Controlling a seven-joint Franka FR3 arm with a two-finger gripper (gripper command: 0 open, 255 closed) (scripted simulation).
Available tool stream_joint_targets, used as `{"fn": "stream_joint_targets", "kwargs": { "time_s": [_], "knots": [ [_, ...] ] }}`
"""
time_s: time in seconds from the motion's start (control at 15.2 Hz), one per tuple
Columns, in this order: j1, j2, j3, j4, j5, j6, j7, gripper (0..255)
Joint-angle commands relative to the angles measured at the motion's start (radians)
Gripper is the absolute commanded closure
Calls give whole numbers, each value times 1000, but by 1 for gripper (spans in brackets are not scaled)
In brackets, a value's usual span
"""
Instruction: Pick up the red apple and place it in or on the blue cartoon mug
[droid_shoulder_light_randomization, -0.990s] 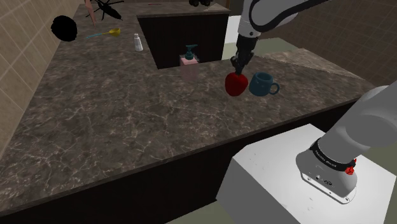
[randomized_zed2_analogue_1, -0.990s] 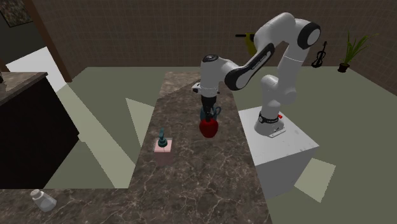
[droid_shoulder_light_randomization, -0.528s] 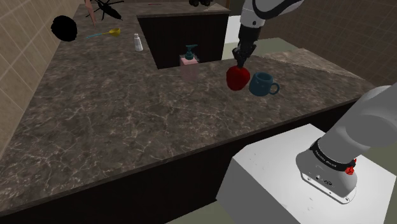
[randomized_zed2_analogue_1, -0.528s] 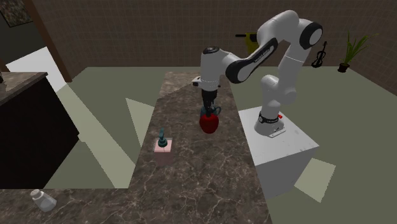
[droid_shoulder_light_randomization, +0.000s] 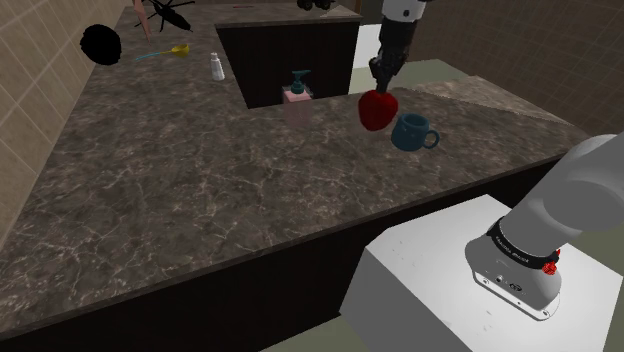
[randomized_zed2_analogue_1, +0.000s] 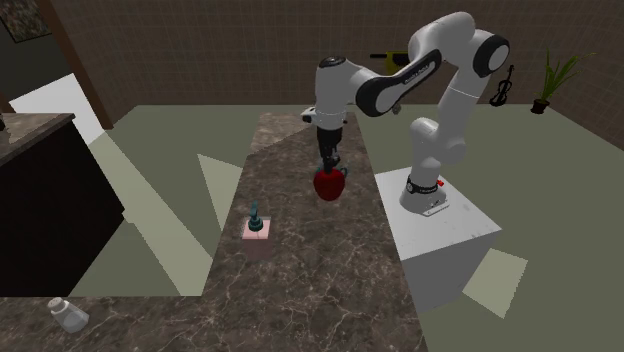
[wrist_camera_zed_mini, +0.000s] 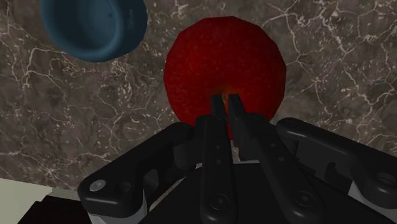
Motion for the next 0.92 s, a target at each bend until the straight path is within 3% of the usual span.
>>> {"fn": "stream_joint_targets", "kwargs": {
  "time_s": [0.0, 0.86],
  "knots": [
    [1, -5, 1, 23, 0, -28, 2, 255],
    [-8, -32, -16, 164, -4, -197, -17, 255]
  ]
}}
